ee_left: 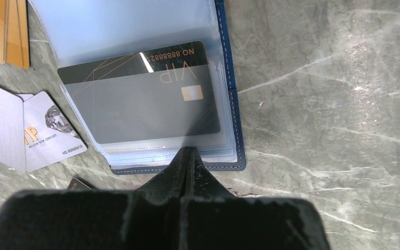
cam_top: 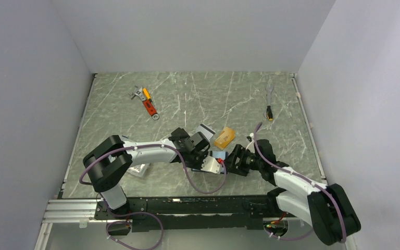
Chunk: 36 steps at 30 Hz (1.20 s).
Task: Put the credit cards into the card holder
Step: Close the card holder at the center of the board.
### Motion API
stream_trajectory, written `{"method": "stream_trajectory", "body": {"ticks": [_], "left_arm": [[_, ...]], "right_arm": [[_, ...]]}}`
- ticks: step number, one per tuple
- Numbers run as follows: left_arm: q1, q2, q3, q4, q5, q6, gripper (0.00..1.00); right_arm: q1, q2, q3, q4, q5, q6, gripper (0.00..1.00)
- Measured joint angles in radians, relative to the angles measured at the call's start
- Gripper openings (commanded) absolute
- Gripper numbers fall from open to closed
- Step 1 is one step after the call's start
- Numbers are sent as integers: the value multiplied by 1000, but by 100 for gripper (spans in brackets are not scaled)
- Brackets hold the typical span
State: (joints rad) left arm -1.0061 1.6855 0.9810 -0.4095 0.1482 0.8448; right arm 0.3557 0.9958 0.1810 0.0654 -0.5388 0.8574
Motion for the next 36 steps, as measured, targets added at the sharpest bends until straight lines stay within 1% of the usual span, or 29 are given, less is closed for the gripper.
{"method": "stream_trajectory", "body": {"ticks": [4, 7, 13, 17, 22, 25, 30, 31, 34, 36], "left_arm": [[1, 0, 0, -8, -15, 0, 0], [1, -1, 0, -14, -23, 1, 0], [1, -2, -1, -15, -24, 4, 0], [1, -4, -6, -14, -29, 5, 0], [1, -10, -12, -14, -34, 7, 0], [2, -10, -12, -14, -34, 7, 0], [4, -12, -13, -13, -32, 7, 0], [5, -13, -15, -11, -32, 7, 0], [6, -17, -22, -3, -31, 7, 0], [8, -19, -26, 0, -29, 7, 0]], "right_arm": [[0, 79, -10, 127, -24, 26, 68], [-2, 101, -35, 216, -31, 49, 66], [-2, 66, -97, 326, -31, 92, 65], [-3, 51, -108, 402, -50, 124, 63], [-4, 51, -113, 520, -92, 159, 63], [-3, 69, -113, 567, -114, 165, 61], [-3, 133, -112, 557, -125, 150, 55], [-3, 133, -112, 545, -124, 141, 55], [-3, 109, -104, 484, -117, 106, 62], [-3, 86, -91, 443, -113, 84, 63]]}}
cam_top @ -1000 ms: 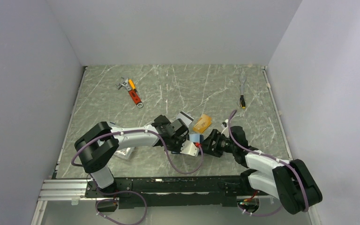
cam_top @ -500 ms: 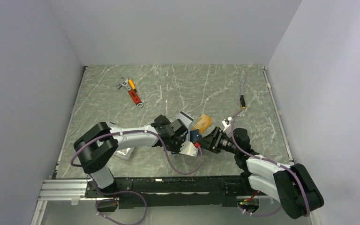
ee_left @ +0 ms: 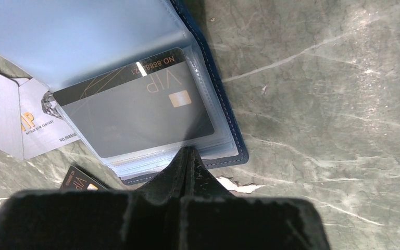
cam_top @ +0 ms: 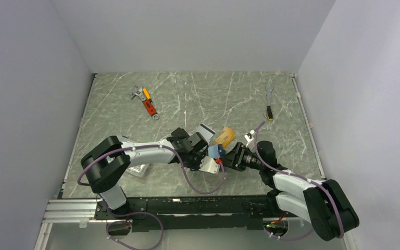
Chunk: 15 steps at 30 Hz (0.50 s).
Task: Put the credit cards into the card holder
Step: Close the card holder at the center of the board.
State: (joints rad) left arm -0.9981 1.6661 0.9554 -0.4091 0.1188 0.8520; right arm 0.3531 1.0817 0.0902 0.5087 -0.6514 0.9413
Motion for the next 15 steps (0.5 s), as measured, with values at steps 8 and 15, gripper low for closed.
{"method": "stream_trajectory", "body": {"ticks": [8, 15], "left_arm": [[1, -2, -1, 0, 2, 0, 0], [8, -3, -1, -1, 16, 0, 0]], "right_arm": [[12, 31, 73, -39, 36, -53, 62], [70, 137, 93, -38, 89, -68, 51]]}}
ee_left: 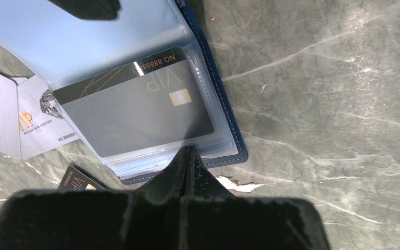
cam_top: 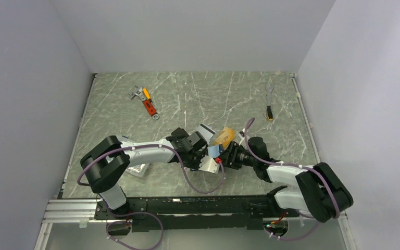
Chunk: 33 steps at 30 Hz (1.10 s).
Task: Put the credit cards into the card holder
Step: Close the card holder at the center of the board.
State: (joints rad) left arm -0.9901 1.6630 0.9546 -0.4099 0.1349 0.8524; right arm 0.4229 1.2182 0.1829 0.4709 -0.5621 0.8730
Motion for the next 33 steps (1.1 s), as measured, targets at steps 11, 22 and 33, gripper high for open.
{"method": "stream_trajectory", "body": {"ticks": [11, 22, 33], "left_arm": [[108, -41, 94, -171, 122, -37, 0], [385, -159, 217, -236, 399, -161, 0], [717, -221, 192, 10, 574, -429, 0]], "right_arm": [[137, 87, 141, -90, 204, -30, 8], [223, -147, 220, -338, 314, -141, 0], [249, -359, 410, -621, 242, -279, 0]]}}
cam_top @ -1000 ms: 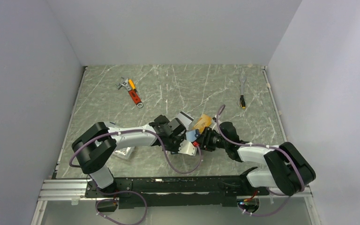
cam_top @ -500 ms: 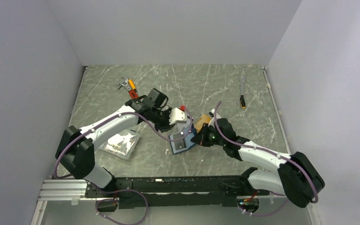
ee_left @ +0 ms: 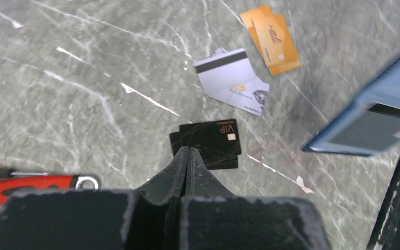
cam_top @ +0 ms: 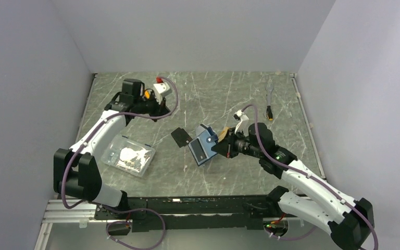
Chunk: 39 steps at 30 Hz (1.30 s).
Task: Put the credit cards into the card holder
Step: Close the card holder at the center of the board.
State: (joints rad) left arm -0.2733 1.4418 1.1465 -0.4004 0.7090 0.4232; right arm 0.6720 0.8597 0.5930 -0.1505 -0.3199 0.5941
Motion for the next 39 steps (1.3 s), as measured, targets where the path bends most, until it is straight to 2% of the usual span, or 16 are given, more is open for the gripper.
{"method": "stream_trajectory", "body": {"ticks": [5, 12, 17, 26, 34, 39], "left_arm": [[73, 32, -8, 68, 43, -107, 0], [71, 35, -69, 105, 121, -171, 1], [50, 35, -136, 157, 239, -201, 1], [-97, 13, -185, 167, 436, -200, 0], [-97, -48, -177, 71, 545, -124, 0], [-121, -55, -153, -25, 558, -46, 0]], "right_arm": [[6, -20, 118, -76, -58, -36, 0], [7, -31, 192, -87, -131, -44, 0], [7, -35, 193, -26, -148, -19, 0], [7, -24, 141, 194, -148, 61, 0], [7, -30, 44, 240, -52, 109, 0], [7, 10, -8, 277, -36, 146, 0]]}}
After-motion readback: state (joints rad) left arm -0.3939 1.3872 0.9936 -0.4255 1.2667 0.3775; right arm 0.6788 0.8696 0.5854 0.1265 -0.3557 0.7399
